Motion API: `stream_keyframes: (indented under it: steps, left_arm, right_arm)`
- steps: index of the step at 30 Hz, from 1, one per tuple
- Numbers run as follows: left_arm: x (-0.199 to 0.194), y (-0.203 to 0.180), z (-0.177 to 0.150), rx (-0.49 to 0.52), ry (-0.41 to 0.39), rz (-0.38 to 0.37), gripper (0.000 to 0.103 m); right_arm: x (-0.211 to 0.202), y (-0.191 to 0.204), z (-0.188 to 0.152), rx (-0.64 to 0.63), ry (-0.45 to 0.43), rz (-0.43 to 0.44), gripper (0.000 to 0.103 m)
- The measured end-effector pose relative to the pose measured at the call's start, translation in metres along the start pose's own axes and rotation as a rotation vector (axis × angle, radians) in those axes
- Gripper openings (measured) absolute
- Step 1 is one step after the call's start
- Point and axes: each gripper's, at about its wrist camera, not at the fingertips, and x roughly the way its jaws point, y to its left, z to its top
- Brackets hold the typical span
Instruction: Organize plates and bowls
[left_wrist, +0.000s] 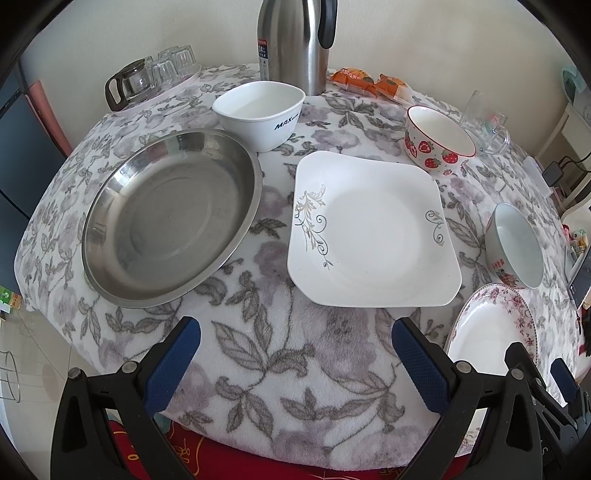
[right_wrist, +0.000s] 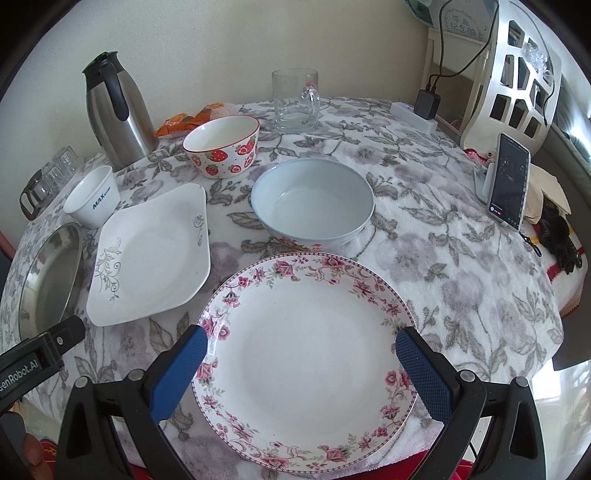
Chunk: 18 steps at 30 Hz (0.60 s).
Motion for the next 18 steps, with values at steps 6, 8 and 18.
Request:
stream_keyframes:
  steps: [6, 8, 18]
  left_arm:
    - [0.0005, 0.0002, -0.0008, 0.0, 0.0, 0.001, 0.103]
    - [0.0007, 0.0003, -0.0011, 0.001, 0.0, 0.001, 0.103]
    - [0.0013, 0.0028, -0.0013, -0.01, 0.003, -0.004, 0.103]
  right_arm:
    - [0.0002, 0.0002, 0.0002, 0.0, 0.0, 0.0, 0.103]
    - [0.0002, 0.0002, 0.0004, 0.0, 0.001, 0.0, 0.103]
    - [0.0008, 0.002, -0.0007, 0.005, -0.001, 0.013, 0.103]
